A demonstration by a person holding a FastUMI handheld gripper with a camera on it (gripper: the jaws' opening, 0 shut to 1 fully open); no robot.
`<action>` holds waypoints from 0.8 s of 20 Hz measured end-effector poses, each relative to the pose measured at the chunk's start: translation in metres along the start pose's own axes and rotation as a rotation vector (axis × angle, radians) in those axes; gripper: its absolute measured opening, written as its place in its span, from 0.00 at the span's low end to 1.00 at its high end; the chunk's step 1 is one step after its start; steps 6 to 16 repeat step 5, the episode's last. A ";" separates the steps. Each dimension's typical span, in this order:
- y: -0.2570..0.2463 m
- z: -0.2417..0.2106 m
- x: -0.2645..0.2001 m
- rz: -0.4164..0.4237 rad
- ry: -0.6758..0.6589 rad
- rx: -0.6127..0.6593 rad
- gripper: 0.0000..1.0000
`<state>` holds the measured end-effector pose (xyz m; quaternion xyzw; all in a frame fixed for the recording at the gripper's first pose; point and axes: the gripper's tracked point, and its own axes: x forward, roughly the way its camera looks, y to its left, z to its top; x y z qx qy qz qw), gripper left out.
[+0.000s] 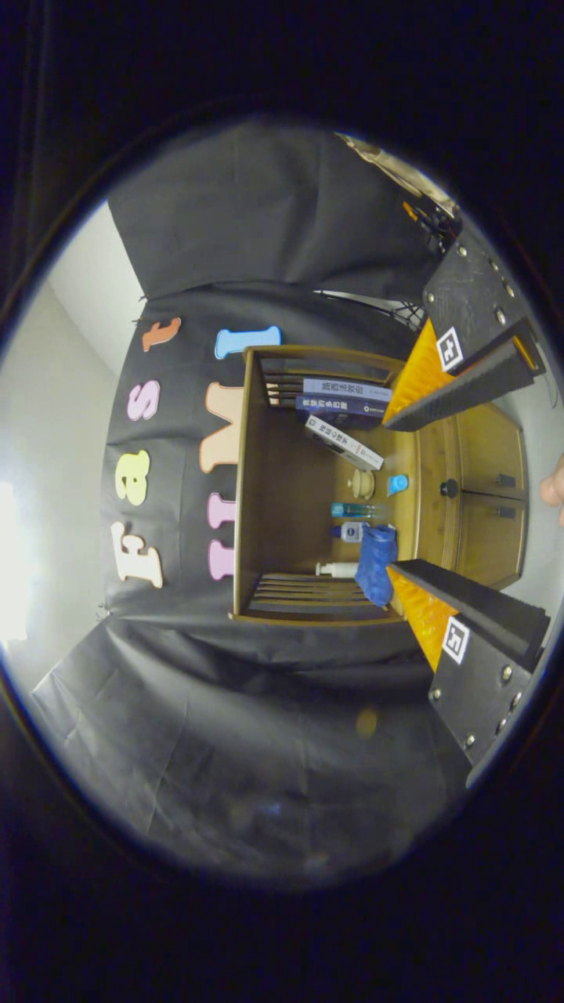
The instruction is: Pull open the drawer, take out the items inside it, and place them on the countertop above the cabinet.
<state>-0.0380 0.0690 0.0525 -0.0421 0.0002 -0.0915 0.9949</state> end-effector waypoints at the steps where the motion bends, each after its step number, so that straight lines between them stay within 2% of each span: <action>1: -0.001 0.000 0.000 0.000 0.002 0.005 0.98; 16: -0.006 0.000 0.001 0.011 0.008 0.024 0.98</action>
